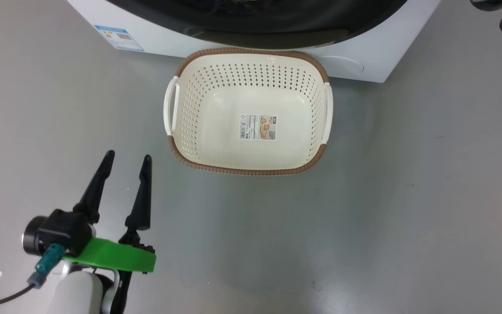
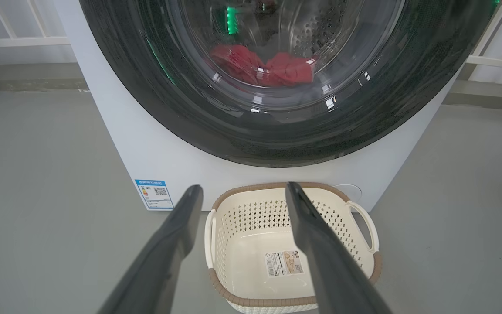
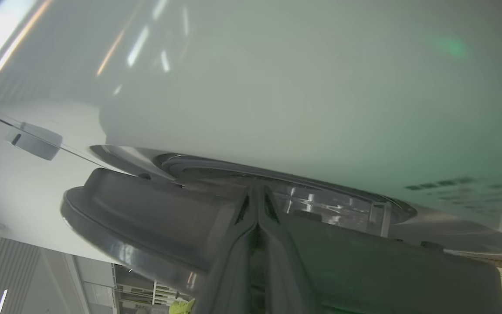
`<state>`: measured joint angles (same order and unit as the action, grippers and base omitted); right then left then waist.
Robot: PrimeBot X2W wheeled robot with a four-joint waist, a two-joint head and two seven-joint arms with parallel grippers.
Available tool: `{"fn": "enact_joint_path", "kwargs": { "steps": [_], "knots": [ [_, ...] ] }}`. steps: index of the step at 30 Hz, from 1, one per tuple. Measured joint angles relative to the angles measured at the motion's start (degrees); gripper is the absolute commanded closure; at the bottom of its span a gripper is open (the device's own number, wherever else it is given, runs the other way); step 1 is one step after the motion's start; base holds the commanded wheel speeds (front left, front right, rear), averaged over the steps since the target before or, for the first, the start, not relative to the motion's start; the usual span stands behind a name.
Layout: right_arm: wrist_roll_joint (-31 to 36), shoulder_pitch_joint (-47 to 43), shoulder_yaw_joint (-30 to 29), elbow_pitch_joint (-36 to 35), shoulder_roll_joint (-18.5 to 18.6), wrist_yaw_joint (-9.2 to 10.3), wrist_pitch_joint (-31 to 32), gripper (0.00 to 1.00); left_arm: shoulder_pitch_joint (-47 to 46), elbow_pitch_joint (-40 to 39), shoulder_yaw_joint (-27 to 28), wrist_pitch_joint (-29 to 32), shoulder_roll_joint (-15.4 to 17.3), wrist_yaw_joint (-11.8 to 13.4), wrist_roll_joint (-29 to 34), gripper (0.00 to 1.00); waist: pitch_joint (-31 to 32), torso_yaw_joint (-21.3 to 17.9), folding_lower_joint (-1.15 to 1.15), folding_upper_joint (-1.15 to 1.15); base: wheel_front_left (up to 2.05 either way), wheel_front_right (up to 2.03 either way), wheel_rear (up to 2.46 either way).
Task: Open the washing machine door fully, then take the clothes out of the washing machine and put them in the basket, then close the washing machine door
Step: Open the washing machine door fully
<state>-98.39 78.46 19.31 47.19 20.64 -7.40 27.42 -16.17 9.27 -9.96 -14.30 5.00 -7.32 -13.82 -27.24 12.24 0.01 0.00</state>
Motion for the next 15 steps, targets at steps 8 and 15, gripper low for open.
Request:
{"fn": "enact_joint_path", "kwargs": {
  "steps": [8, 15],
  "knots": [
    [0.04, 1.16, 0.27, 2.01, -0.16, 0.00, 3.65, 1.00, -0.98, -0.04, -0.01, 0.00, -0.04, 0.00, -0.08, 0.00, -0.33, 0.14, 0.00, 0.00, 0.00, 0.00, 0.00],
    [0.05, -0.61, 0.63, 1.45, -0.36, 0.00, 6.23, 1.00, -0.83, 0.12, -0.05, 0.00, -0.25, 0.00, -0.07, 0.00, 1.41, 0.01, 0.00, 0.00, 0.00, 0.00, 0.00]
  ]
}}
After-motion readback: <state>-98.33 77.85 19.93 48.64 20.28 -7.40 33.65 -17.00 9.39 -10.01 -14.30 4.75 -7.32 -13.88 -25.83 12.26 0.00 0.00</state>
